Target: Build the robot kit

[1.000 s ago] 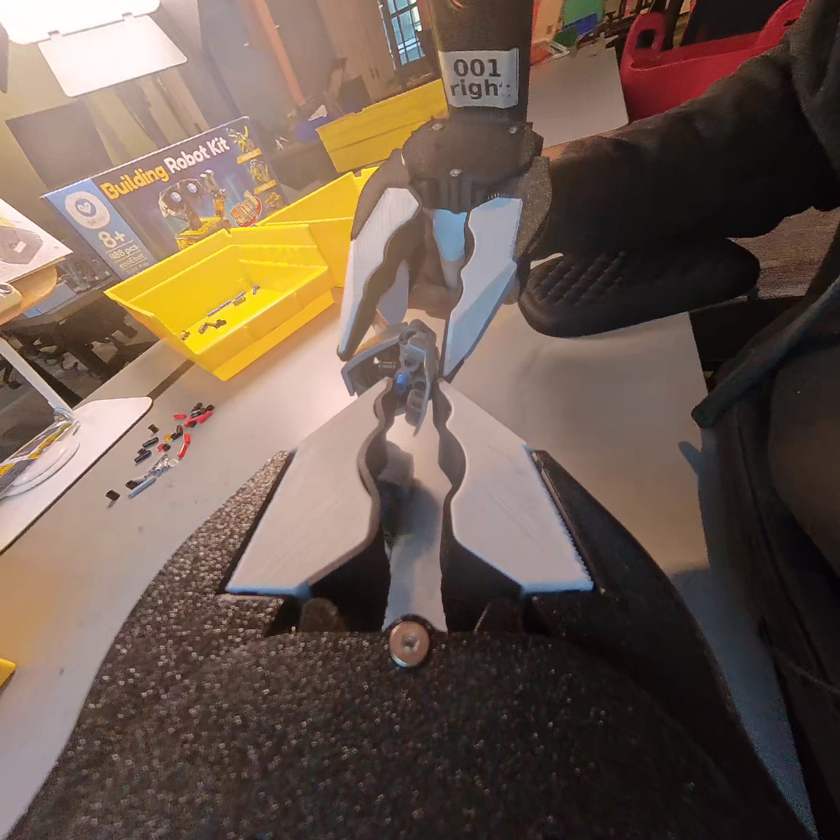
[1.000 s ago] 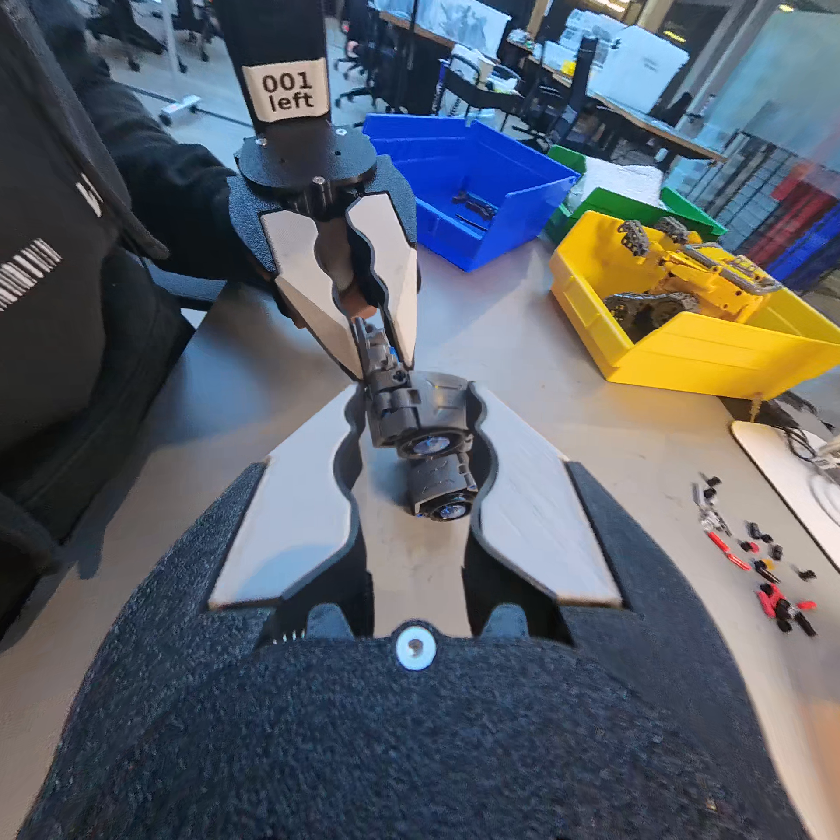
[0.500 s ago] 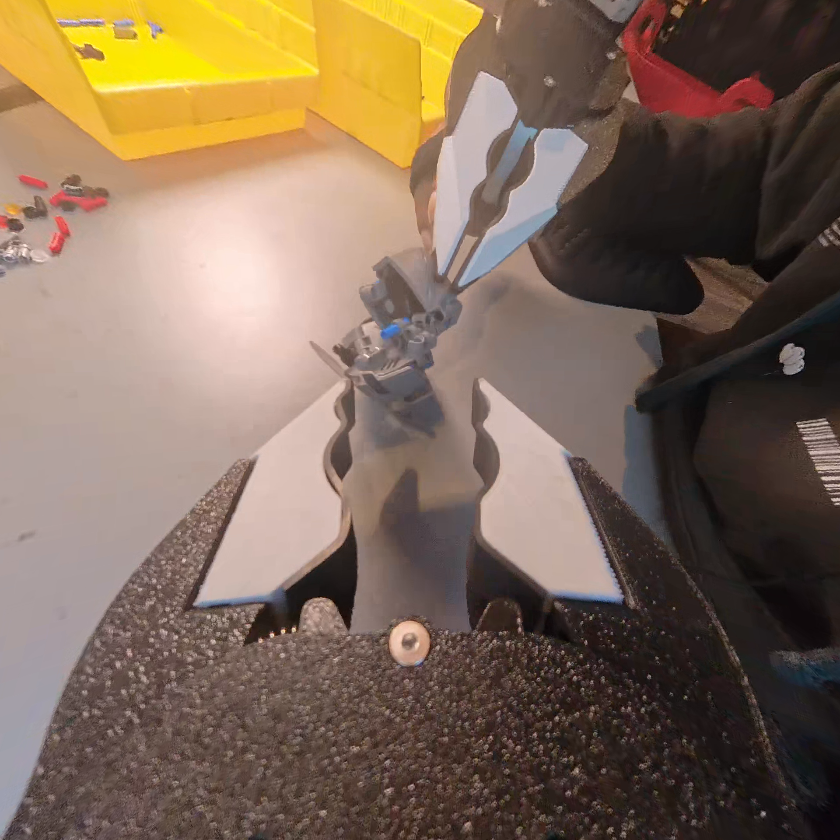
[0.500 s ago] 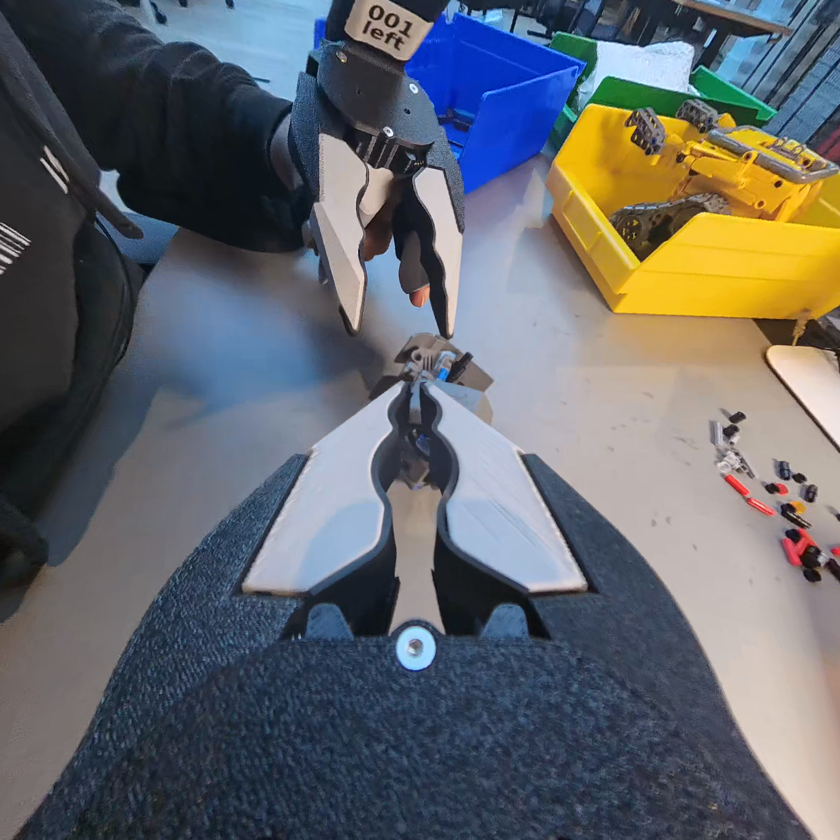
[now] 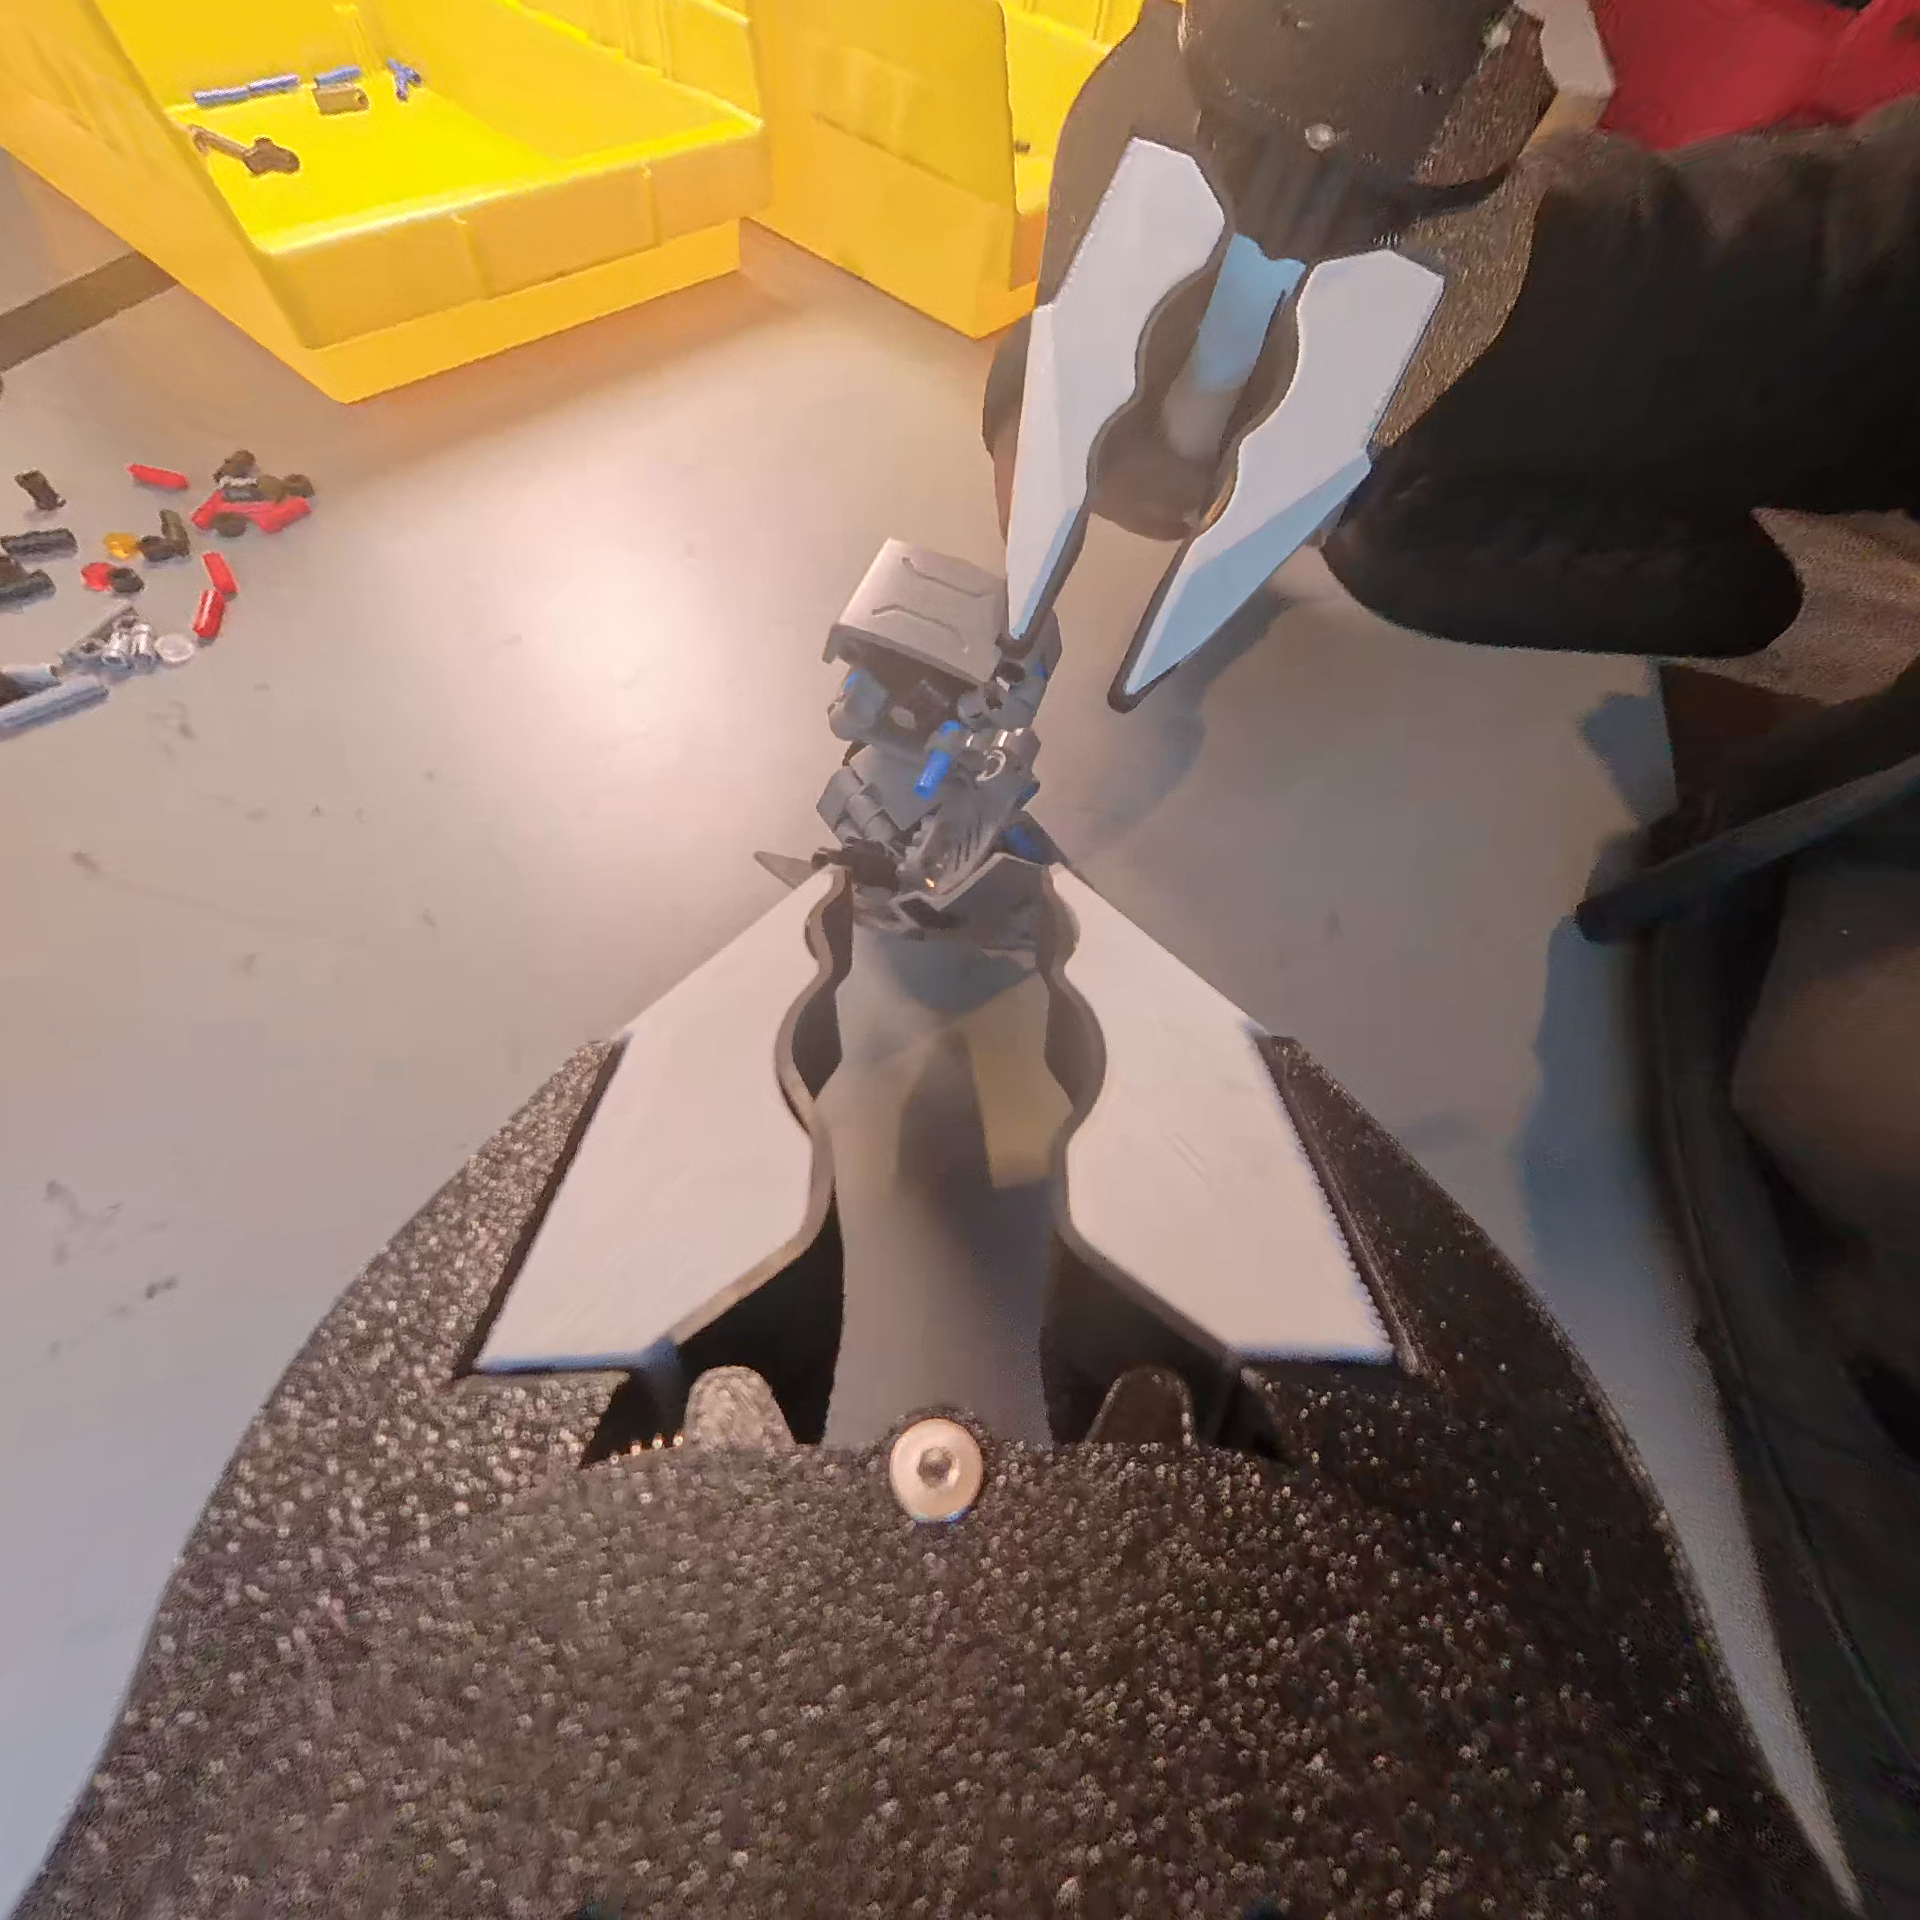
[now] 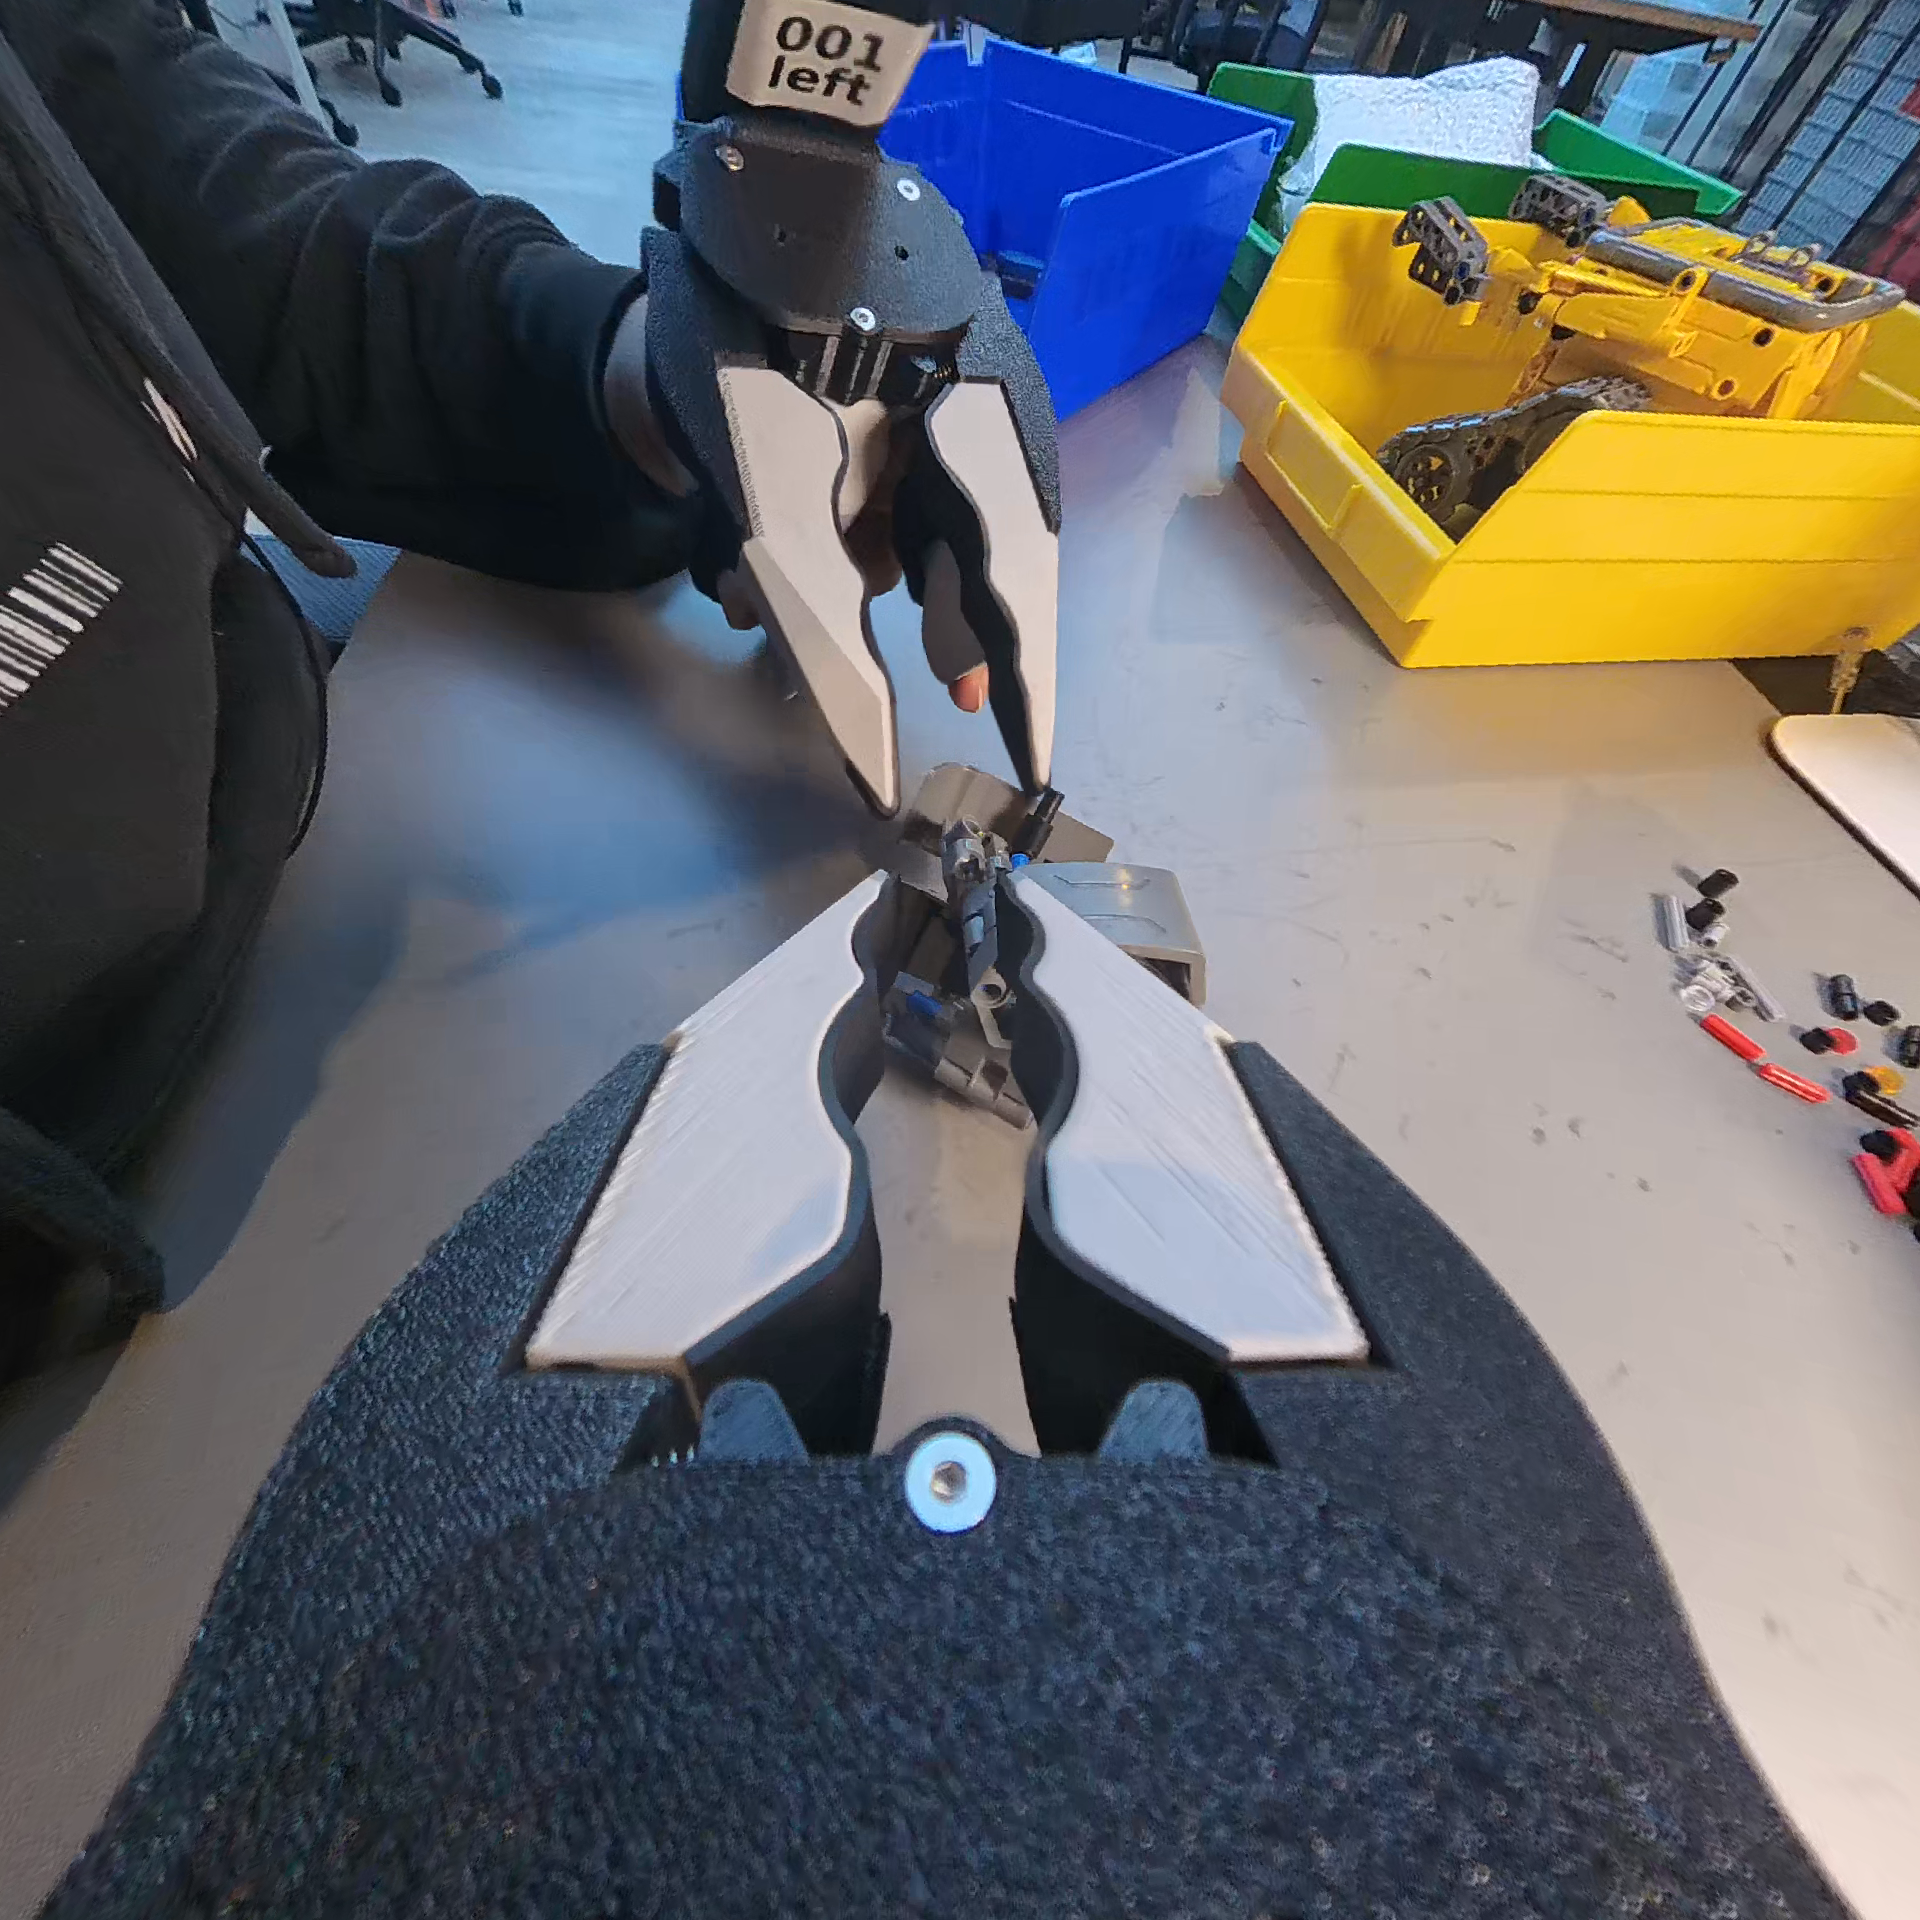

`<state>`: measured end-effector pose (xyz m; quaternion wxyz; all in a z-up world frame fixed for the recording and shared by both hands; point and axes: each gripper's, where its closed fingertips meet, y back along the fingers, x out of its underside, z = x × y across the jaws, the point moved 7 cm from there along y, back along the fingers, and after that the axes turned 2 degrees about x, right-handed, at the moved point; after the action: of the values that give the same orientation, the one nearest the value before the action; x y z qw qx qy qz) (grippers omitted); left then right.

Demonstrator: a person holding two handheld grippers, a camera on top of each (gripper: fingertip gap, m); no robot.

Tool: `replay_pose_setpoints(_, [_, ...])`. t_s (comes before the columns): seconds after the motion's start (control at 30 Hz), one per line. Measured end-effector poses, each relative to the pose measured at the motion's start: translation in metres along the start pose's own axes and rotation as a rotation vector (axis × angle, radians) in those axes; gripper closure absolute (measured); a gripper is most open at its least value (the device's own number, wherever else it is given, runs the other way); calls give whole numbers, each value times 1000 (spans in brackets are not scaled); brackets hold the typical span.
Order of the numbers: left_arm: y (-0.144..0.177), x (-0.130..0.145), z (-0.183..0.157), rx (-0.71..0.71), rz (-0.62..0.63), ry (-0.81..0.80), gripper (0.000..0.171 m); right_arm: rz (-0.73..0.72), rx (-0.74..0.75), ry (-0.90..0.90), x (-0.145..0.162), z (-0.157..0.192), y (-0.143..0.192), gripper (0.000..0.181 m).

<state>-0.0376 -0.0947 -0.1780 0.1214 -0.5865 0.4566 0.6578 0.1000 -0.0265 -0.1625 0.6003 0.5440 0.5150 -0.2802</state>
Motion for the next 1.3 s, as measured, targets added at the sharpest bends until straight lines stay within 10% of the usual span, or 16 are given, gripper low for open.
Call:
replay_pose_setpoints(0.43, [-16,2,-31,-12,169,-657,164,-4,54,21,4,7,18,162])
replay_pose_setpoints(0.73, [-10,-5,-33,191,288,-929,165,203,-138,234,4,-20,3,93])
replay_pose_setpoints(0.97, [-2,-15,-28,282,360,-1031,164,293,-282,225,9,-11,-18,128])
replay_pose_setpoints(1.13, [8,-28,-8,173,222,-821,149,244,-196,6,19,-3,-9,128])
replay_pose_setpoints(1.3, [21,-15,13,79,68,-159,131,257,-99,-66,22,7,-5,128])
